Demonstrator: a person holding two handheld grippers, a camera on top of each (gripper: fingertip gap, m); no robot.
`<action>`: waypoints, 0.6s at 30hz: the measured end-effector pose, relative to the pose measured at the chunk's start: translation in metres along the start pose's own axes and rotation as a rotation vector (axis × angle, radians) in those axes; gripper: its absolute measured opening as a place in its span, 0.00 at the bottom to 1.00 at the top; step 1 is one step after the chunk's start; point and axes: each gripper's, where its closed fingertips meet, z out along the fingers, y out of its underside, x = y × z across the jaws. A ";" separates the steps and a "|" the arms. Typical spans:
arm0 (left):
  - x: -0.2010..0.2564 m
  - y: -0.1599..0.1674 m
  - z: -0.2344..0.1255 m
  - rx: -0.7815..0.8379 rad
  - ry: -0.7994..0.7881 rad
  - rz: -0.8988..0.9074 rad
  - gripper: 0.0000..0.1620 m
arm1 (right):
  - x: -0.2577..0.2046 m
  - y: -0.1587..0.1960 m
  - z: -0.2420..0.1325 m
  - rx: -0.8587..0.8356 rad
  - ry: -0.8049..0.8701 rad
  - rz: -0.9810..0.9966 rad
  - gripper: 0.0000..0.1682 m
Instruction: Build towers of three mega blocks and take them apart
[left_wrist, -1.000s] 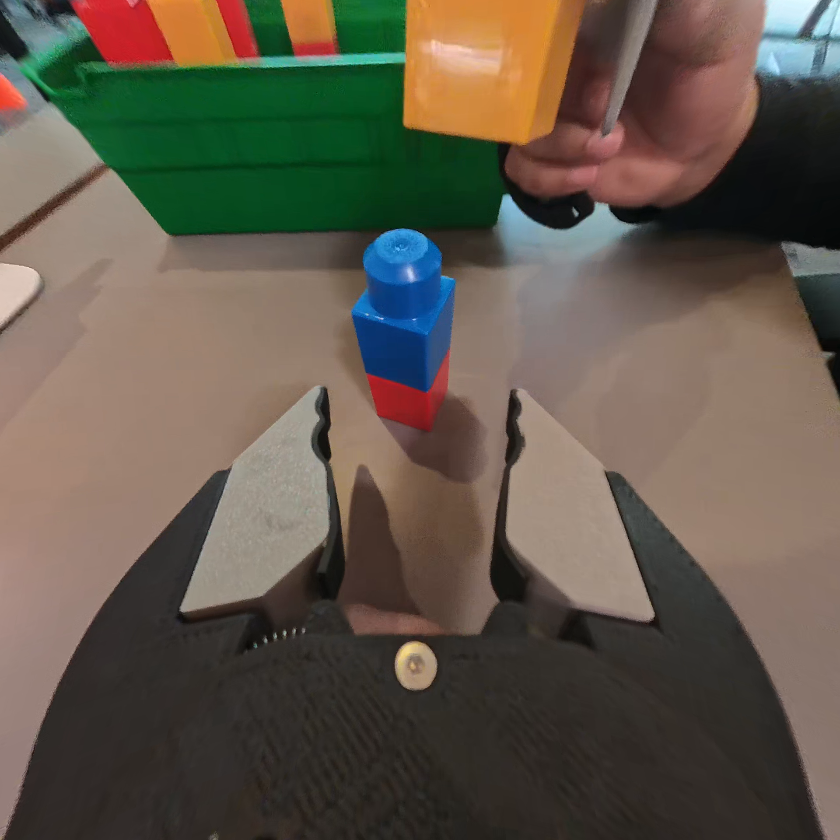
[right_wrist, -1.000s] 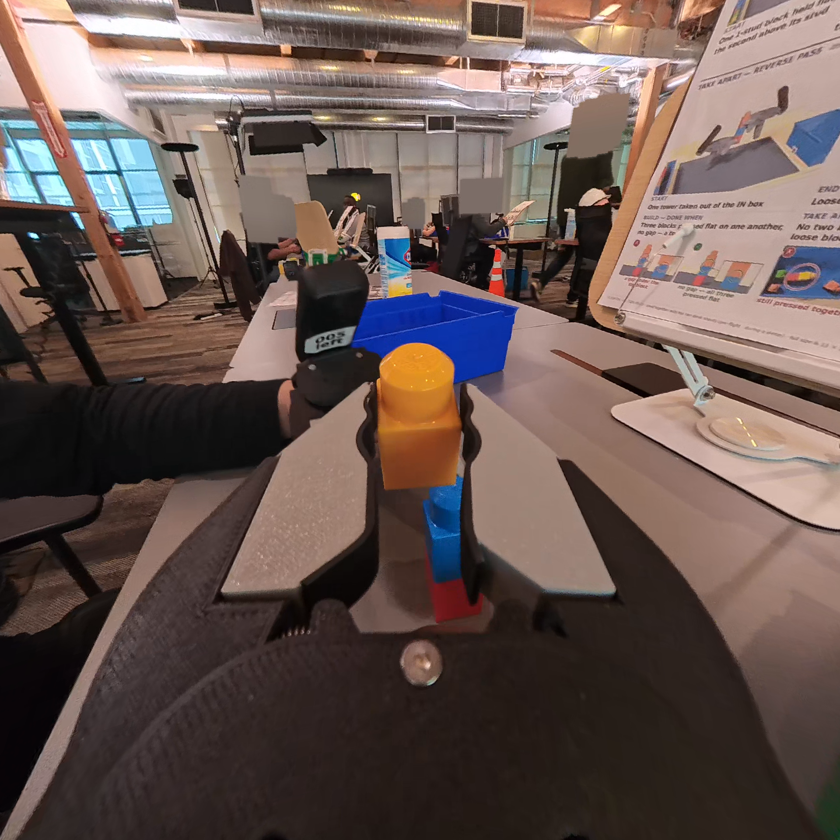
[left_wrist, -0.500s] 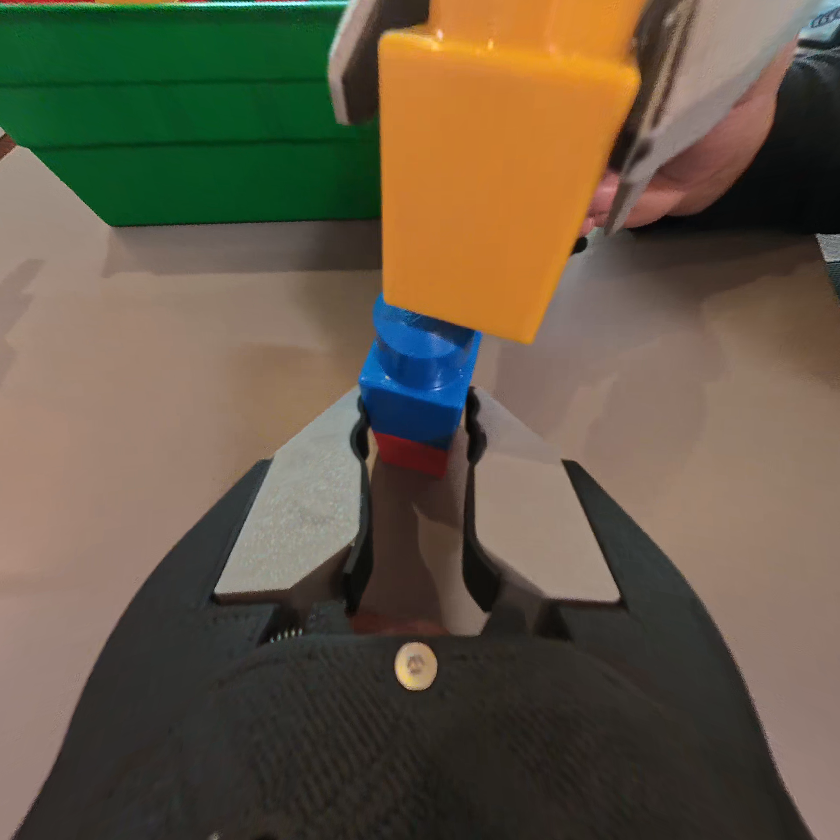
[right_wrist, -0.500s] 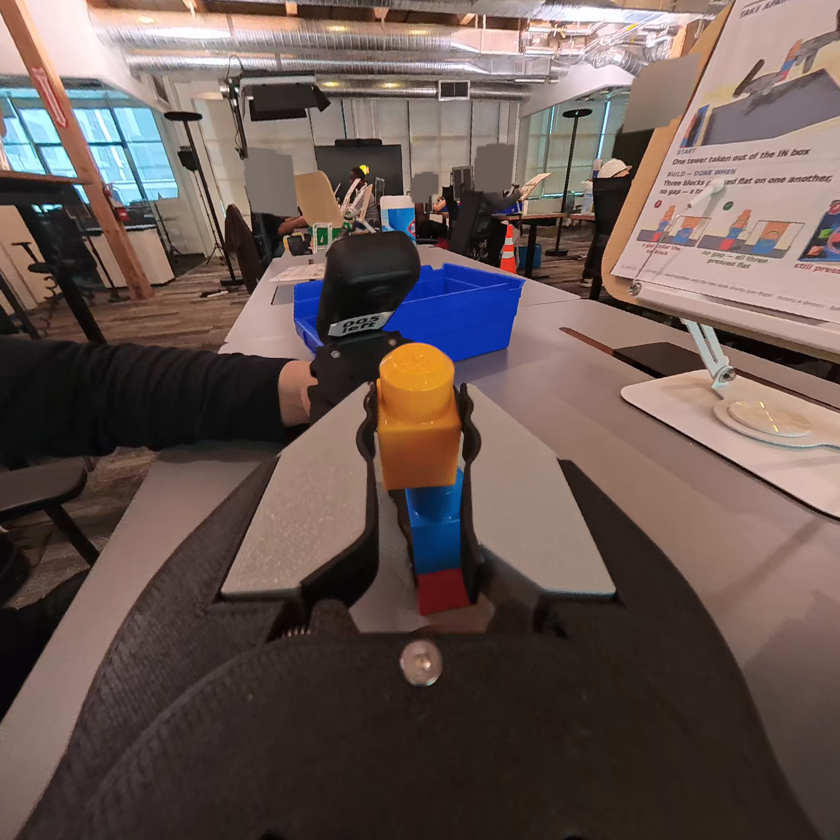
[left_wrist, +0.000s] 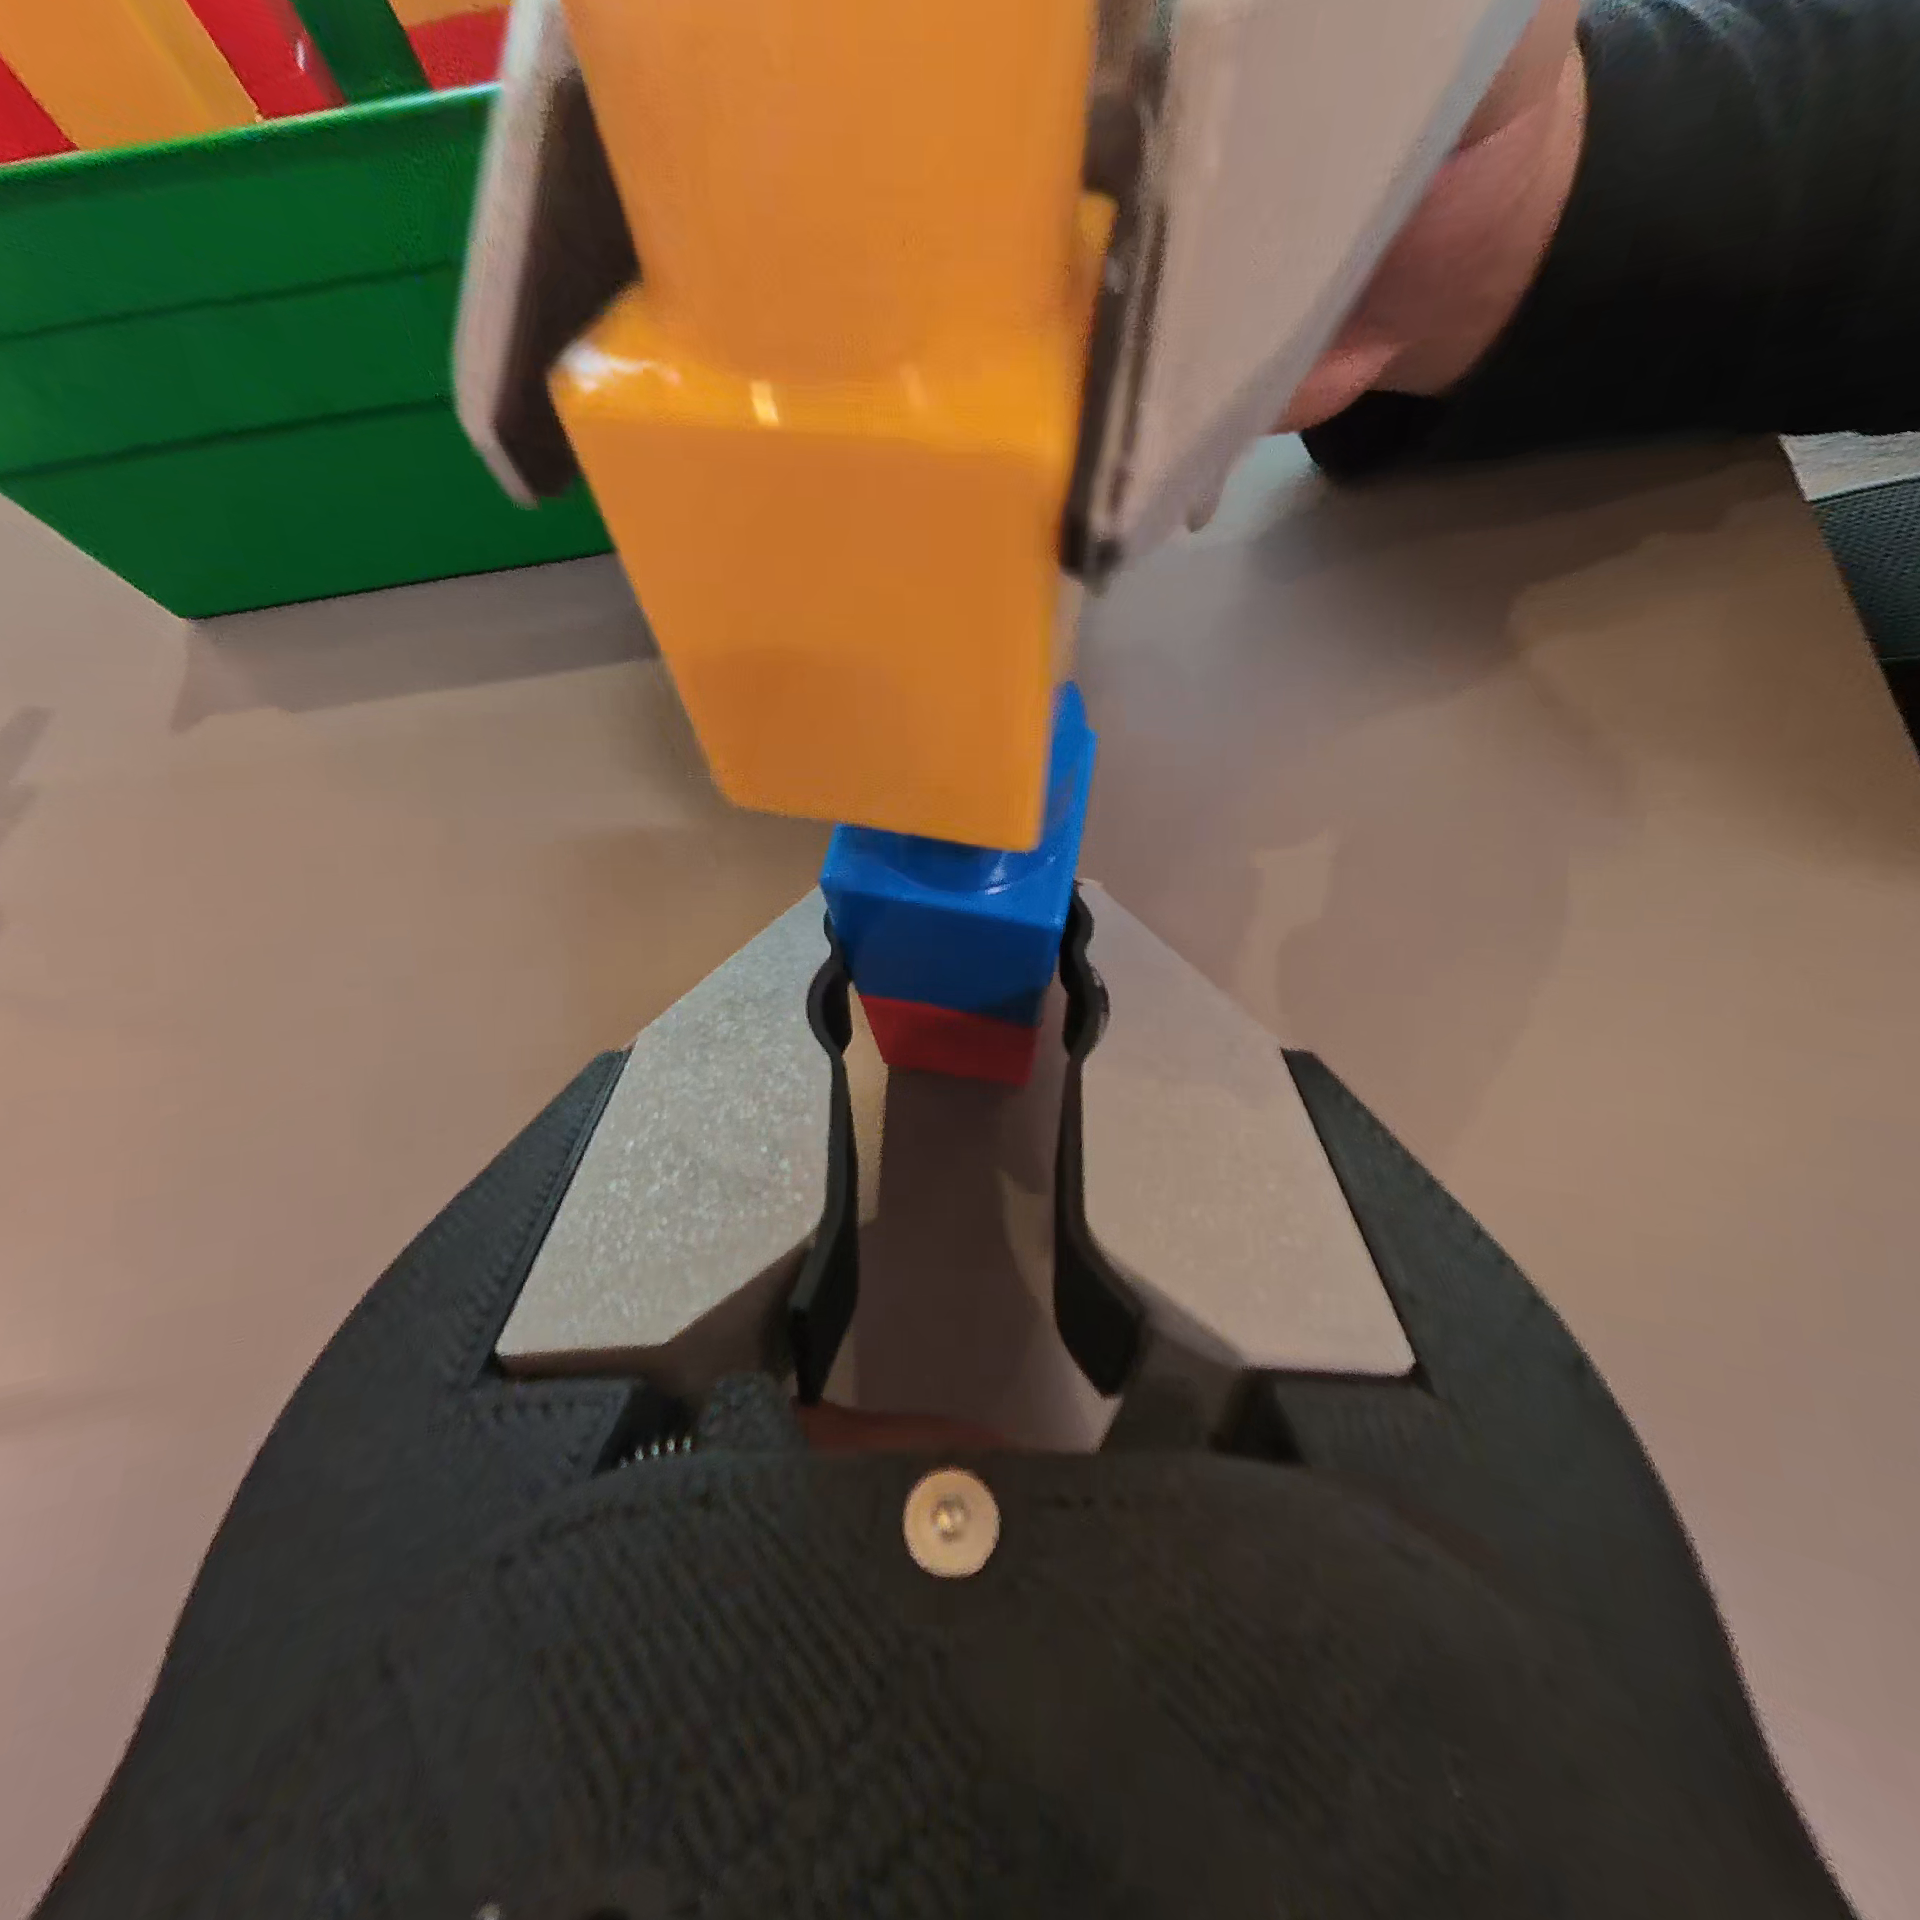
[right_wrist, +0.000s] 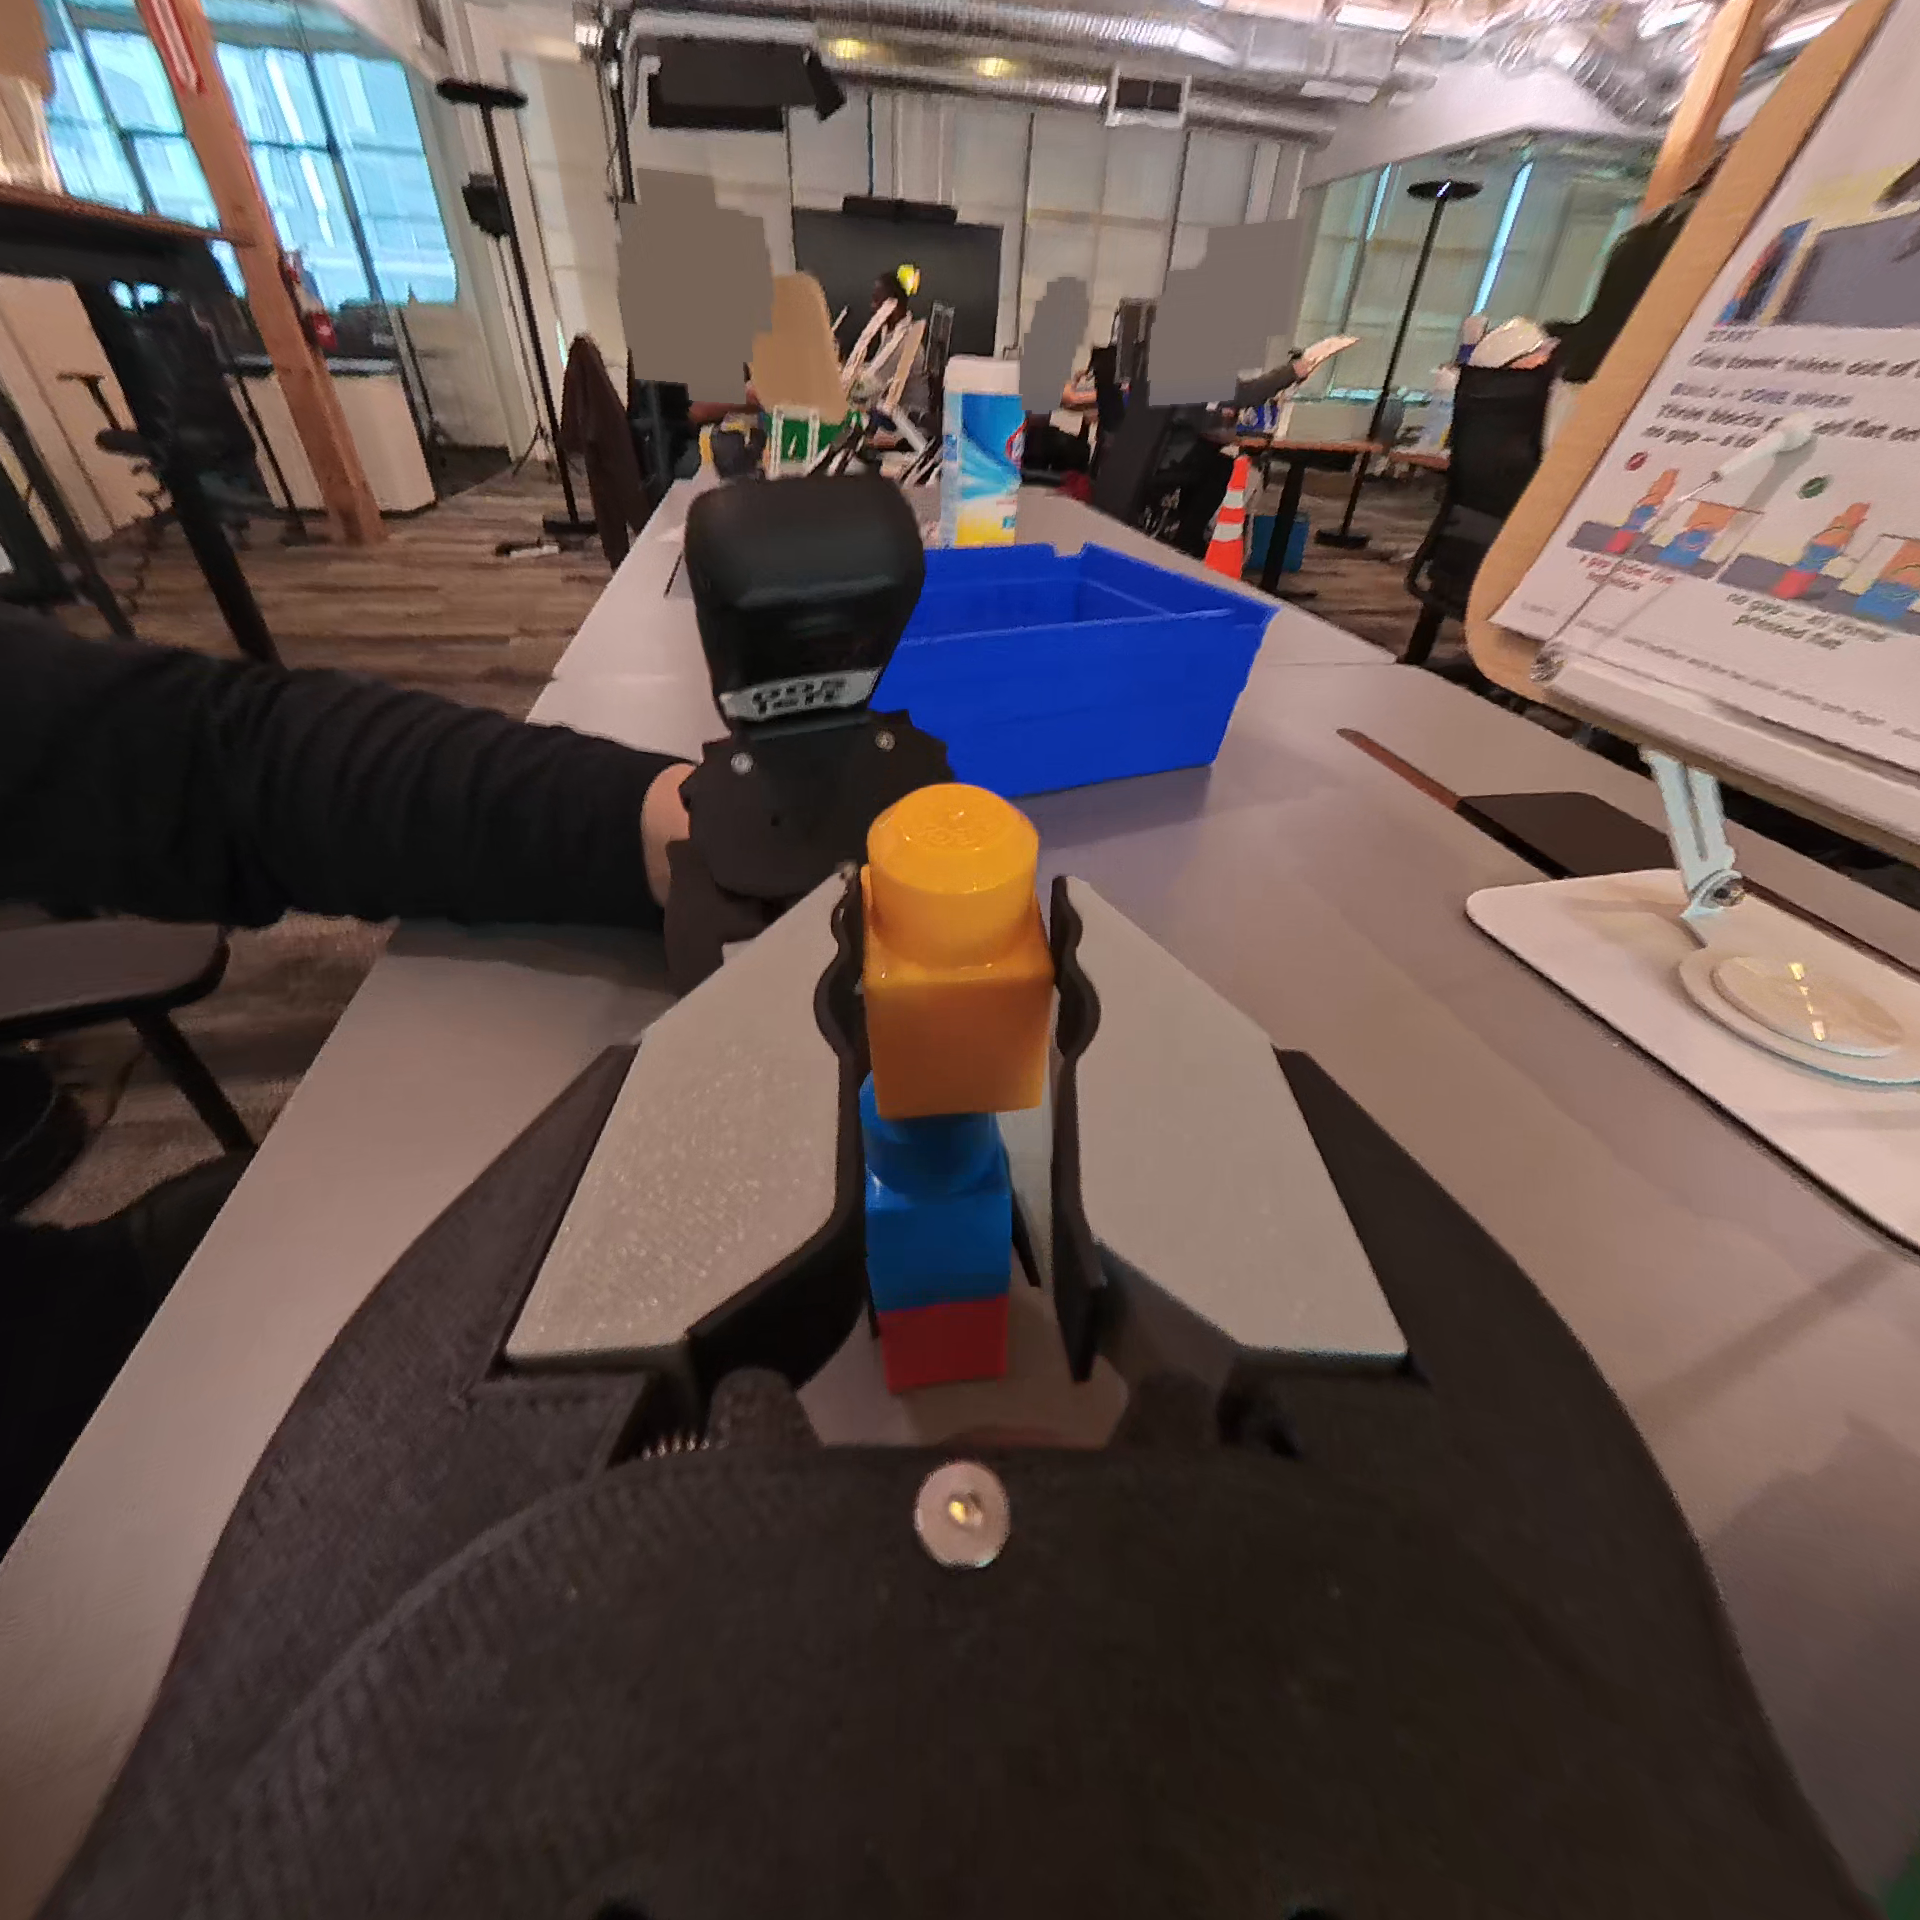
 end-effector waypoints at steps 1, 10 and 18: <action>0.000 -0.001 0.000 0.002 -0.007 0.001 0.23 | -0.004 0.003 0.001 -0.023 -0.020 -0.003 0.19; 0.004 -0.005 -0.001 0.027 -0.014 -0.012 0.22 | -0.012 0.013 0.001 -0.107 -0.067 -0.012 0.20; 0.012 -0.009 -0.002 0.049 0.037 -0.044 0.21 | -0.014 0.015 0.003 -0.135 -0.034 -0.056 0.20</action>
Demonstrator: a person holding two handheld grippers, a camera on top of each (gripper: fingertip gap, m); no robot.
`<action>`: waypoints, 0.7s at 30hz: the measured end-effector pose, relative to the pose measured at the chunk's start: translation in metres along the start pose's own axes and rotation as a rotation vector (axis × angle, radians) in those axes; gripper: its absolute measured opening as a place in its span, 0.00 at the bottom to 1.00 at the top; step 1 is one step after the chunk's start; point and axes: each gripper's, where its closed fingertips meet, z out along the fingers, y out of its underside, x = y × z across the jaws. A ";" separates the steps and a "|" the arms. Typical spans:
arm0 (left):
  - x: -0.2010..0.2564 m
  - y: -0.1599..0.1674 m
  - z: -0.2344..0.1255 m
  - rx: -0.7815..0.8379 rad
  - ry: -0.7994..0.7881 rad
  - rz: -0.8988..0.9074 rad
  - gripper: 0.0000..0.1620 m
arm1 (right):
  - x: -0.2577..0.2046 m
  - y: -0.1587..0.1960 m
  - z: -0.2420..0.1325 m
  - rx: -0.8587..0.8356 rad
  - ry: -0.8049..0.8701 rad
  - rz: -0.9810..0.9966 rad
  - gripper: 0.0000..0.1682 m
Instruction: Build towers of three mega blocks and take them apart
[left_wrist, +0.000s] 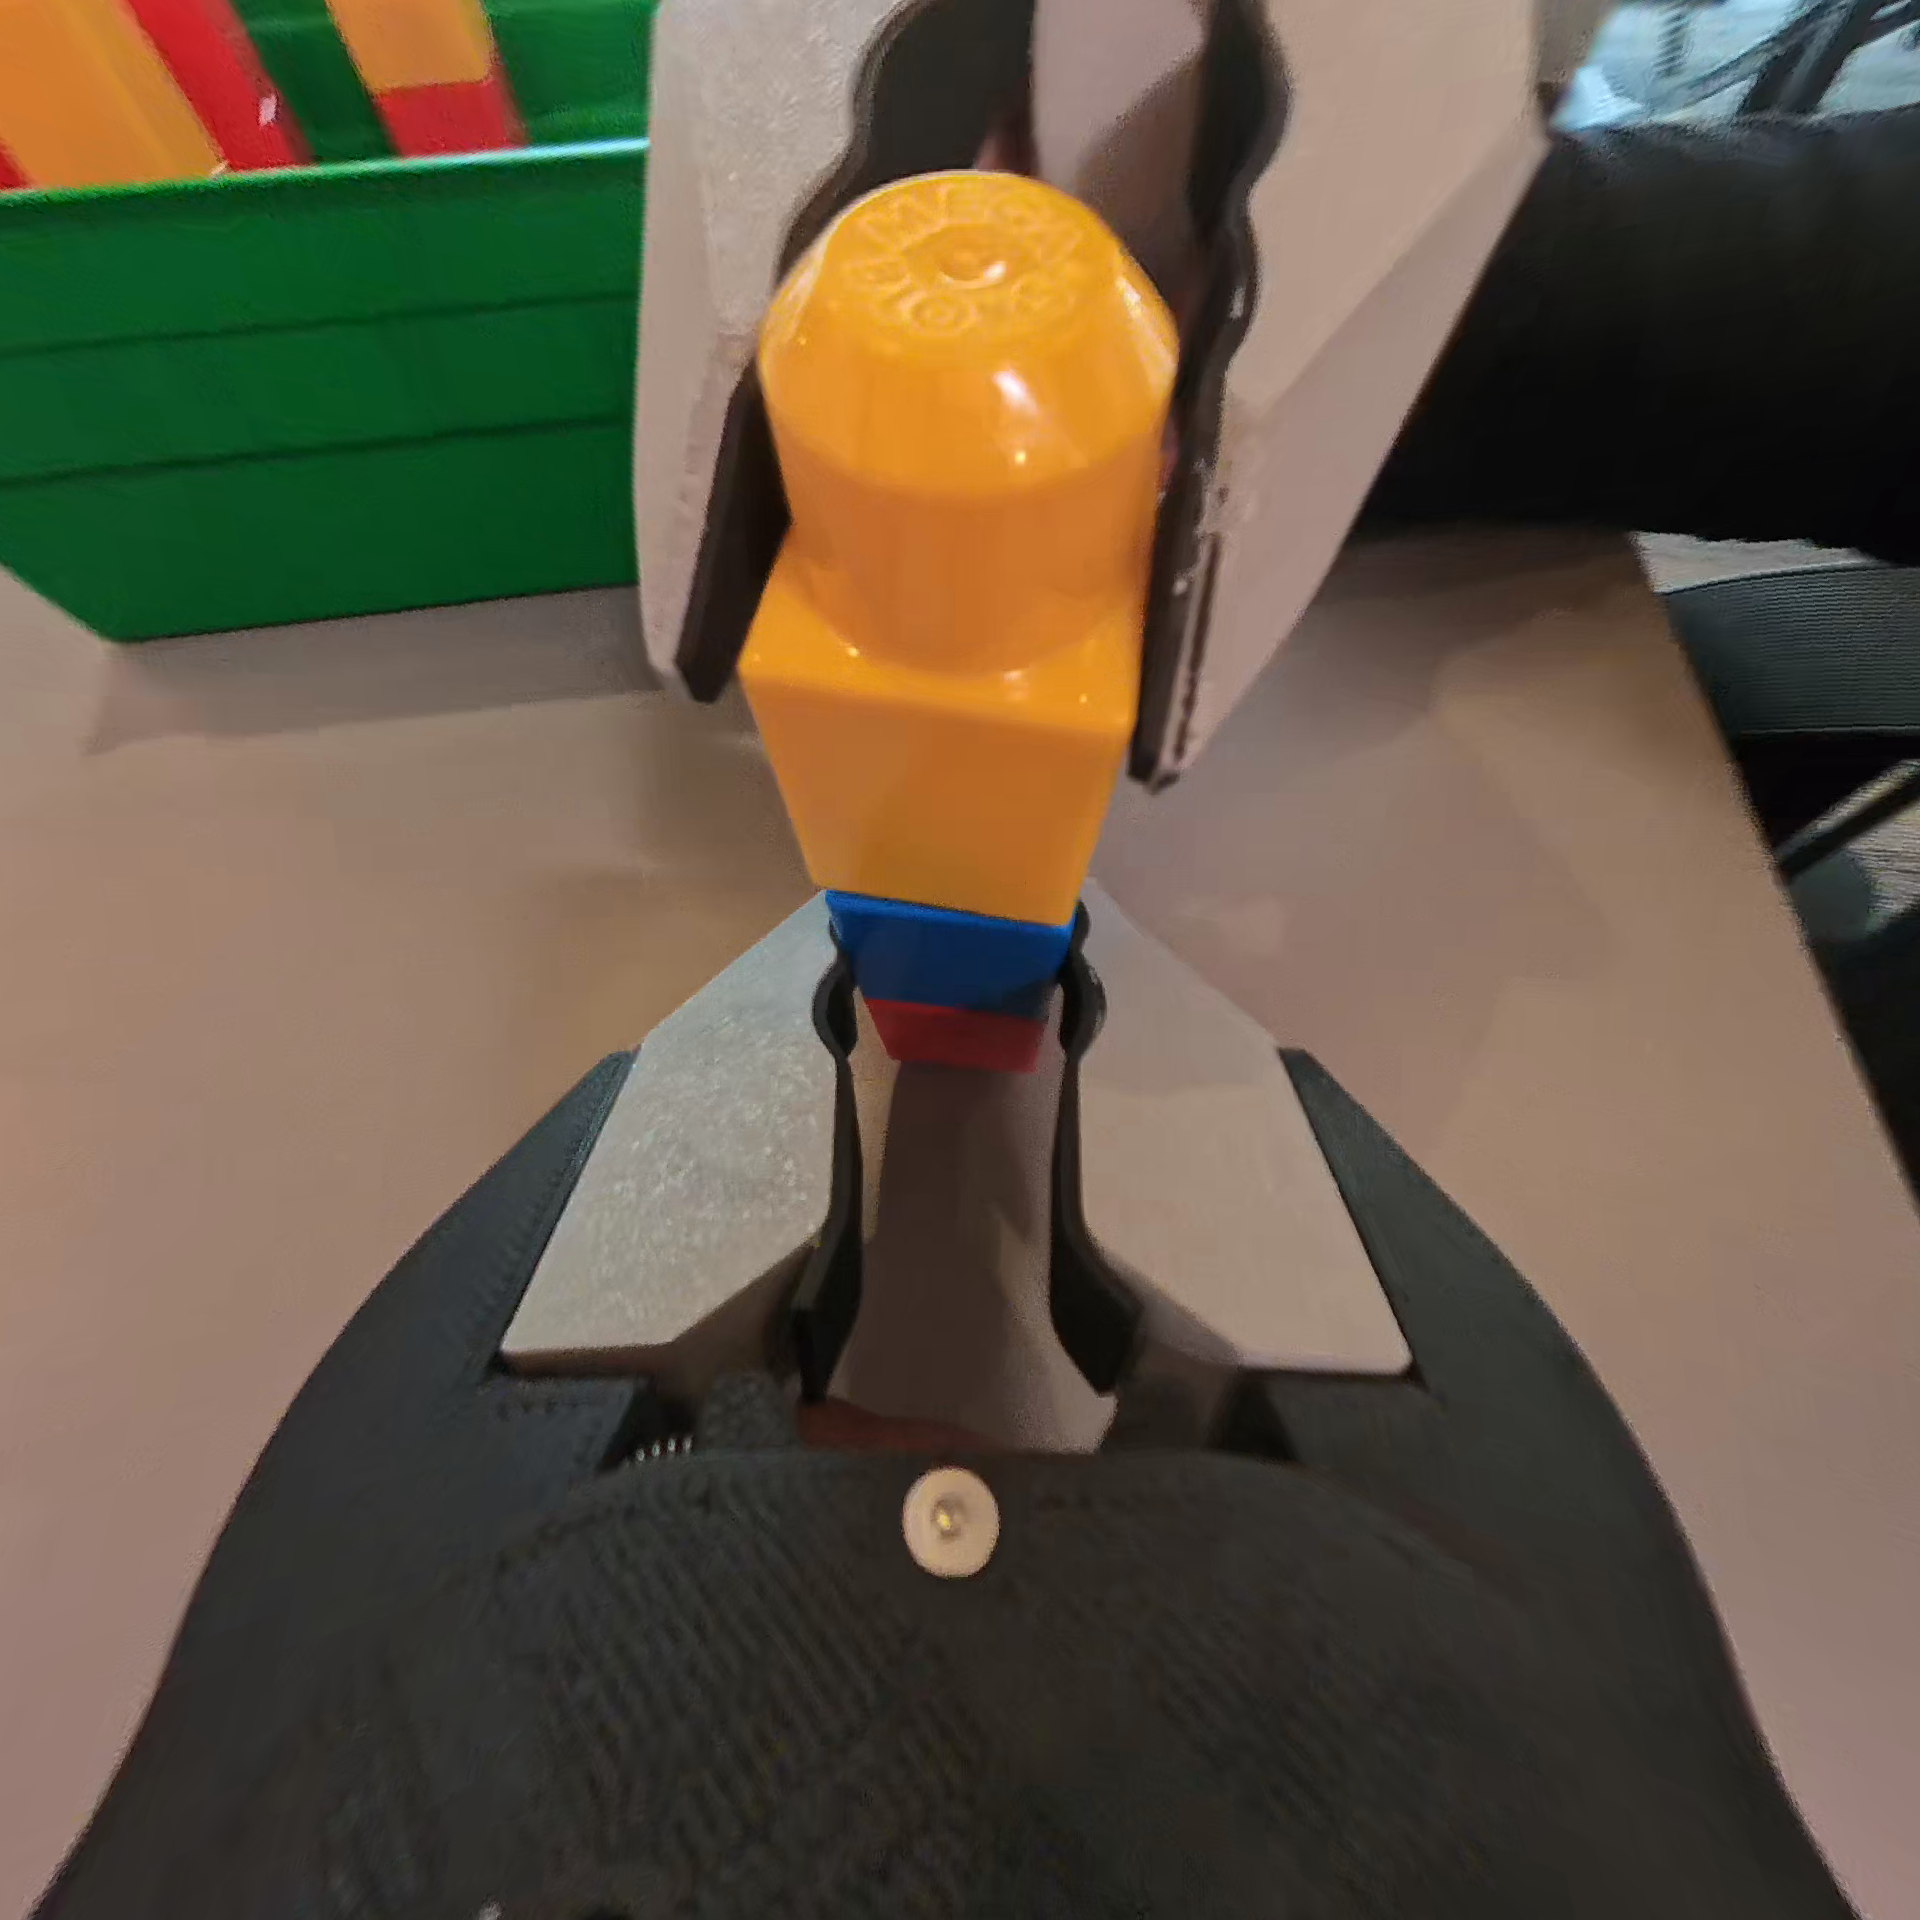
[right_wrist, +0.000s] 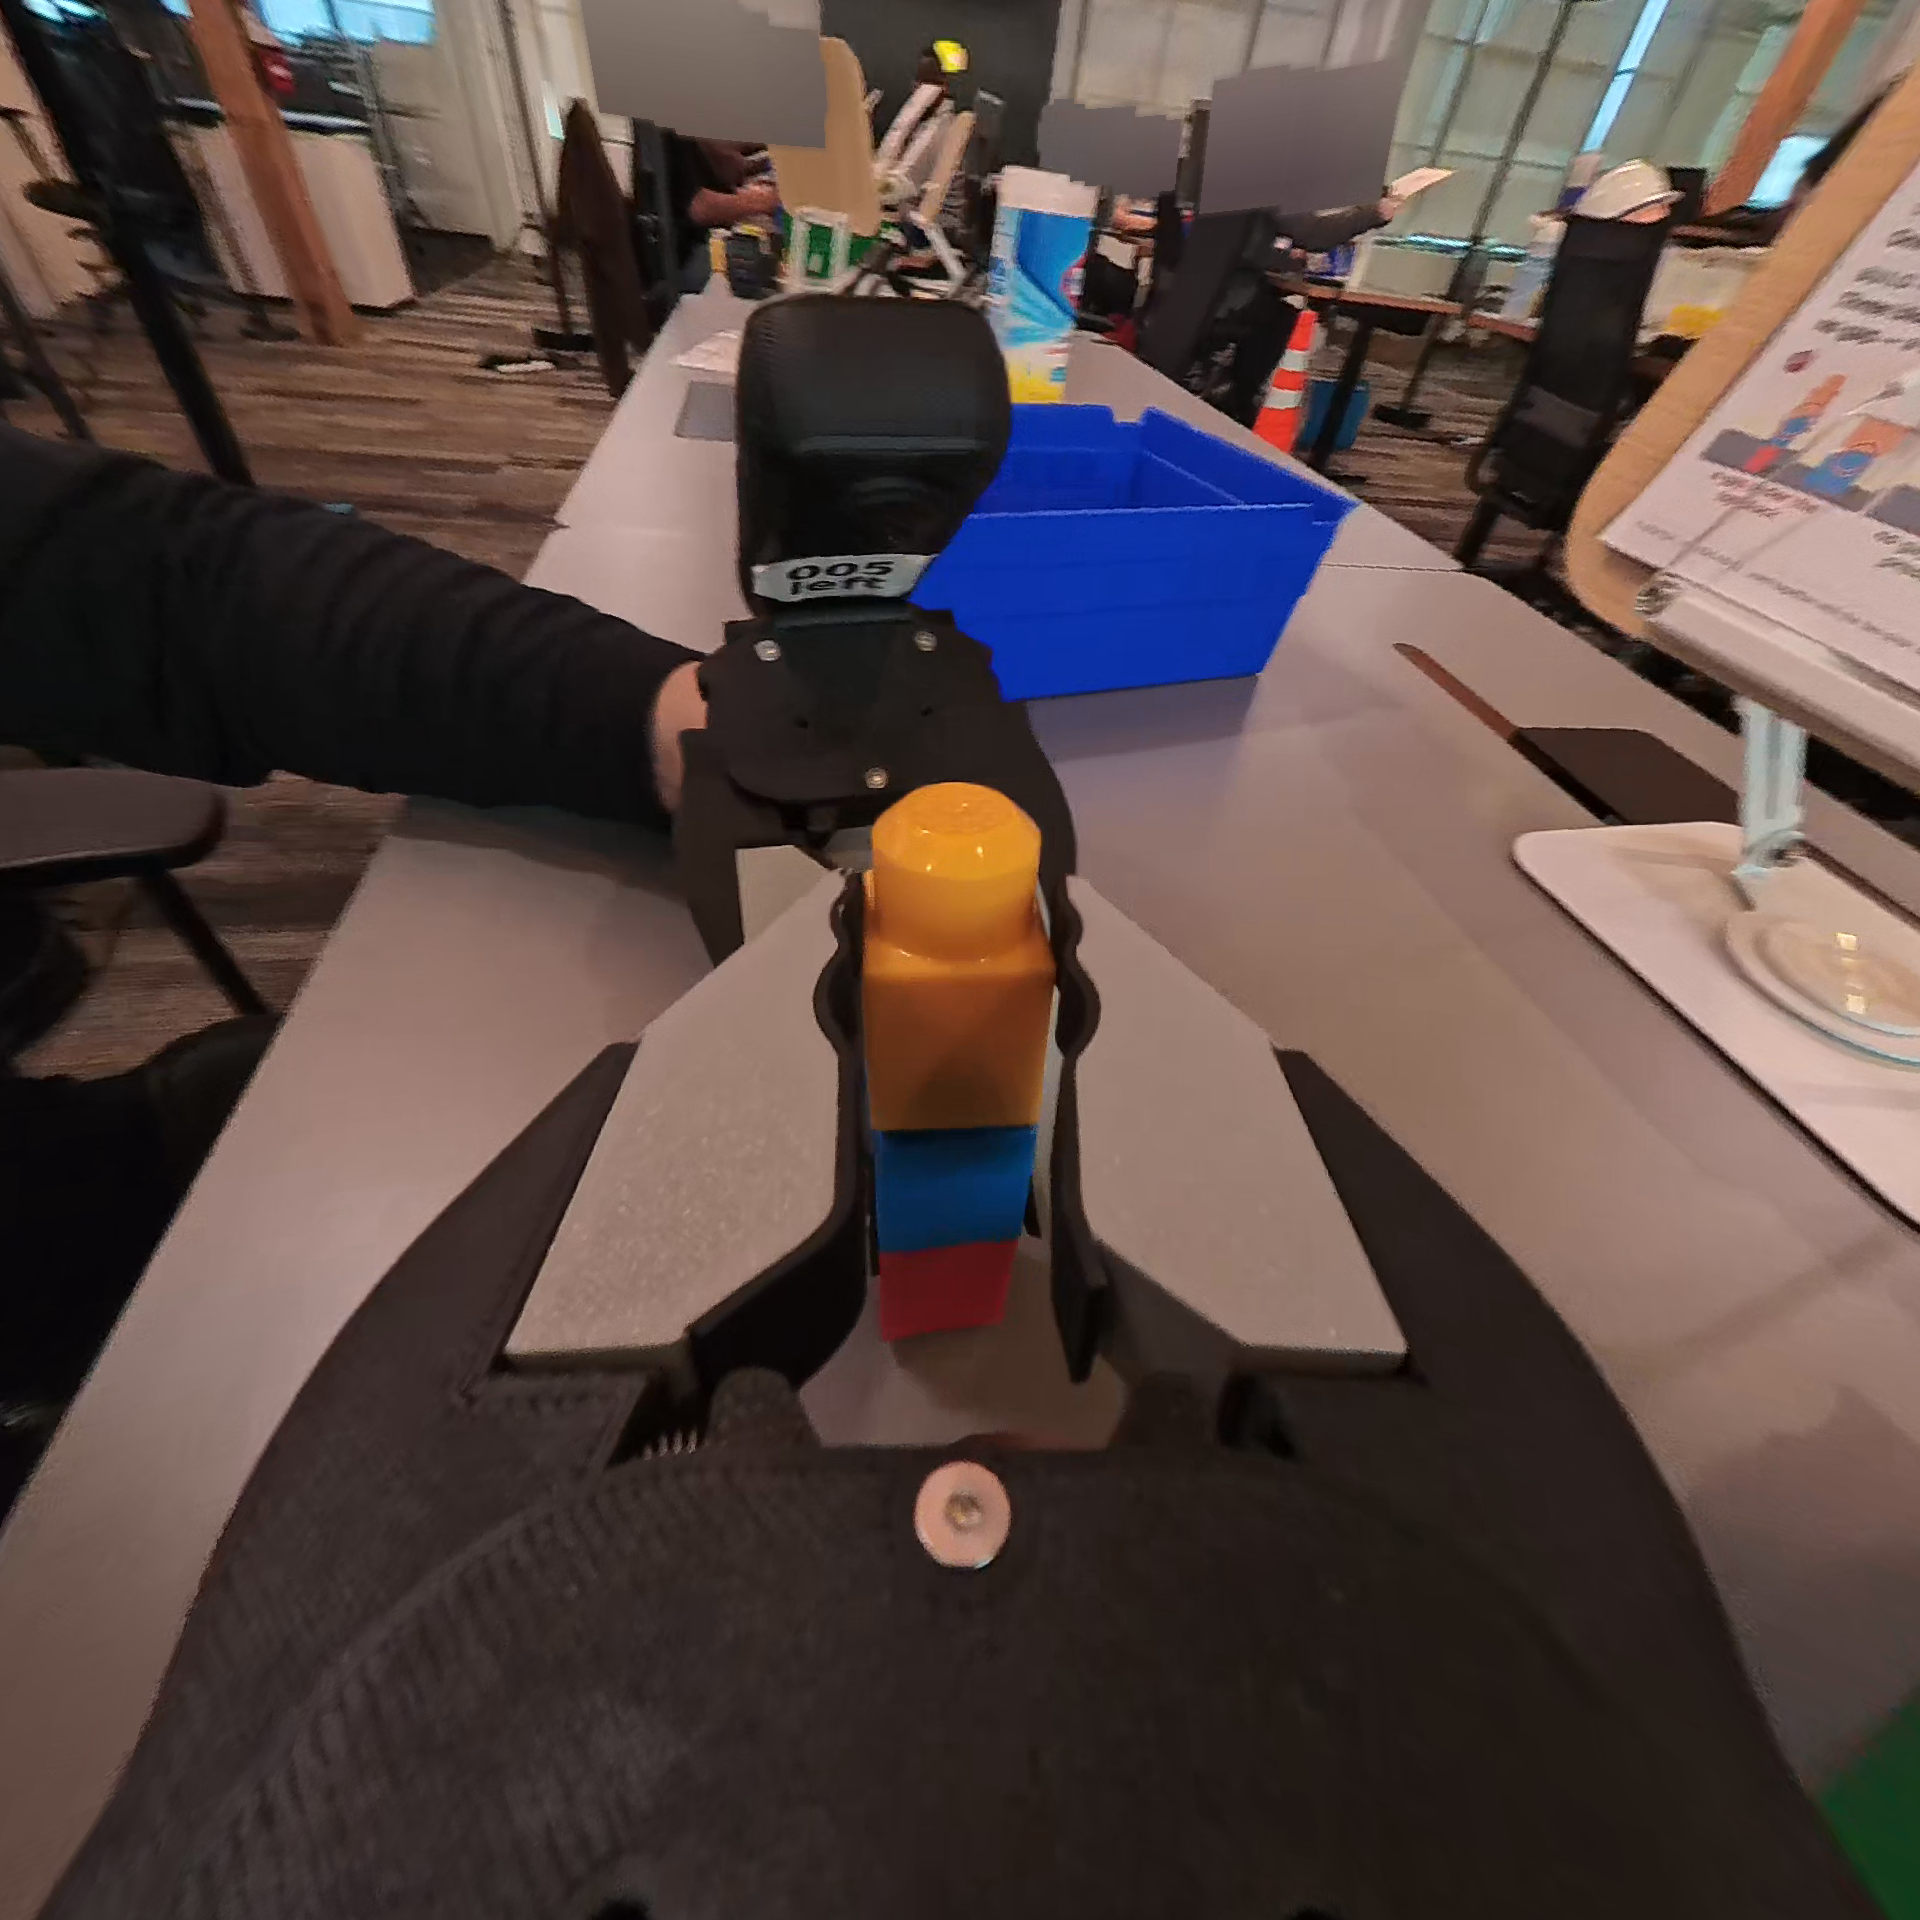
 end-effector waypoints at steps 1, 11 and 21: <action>0.007 -0.002 -0.001 0.014 0.037 0.007 0.21 | -0.005 -0.001 -0.002 0.008 -0.040 0.012 0.19; 0.000 -0.003 0.001 0.015 -0.013 -0.045 0.22 | 0.000 0.001 0.000 0.006 0.003 0.047 0.20; 0.017 -0.007 -0.002 0.049 0.072 -0.004 0.21 | -0.016 -0.004 -0.002 0.035 -0.106 0.057 0.19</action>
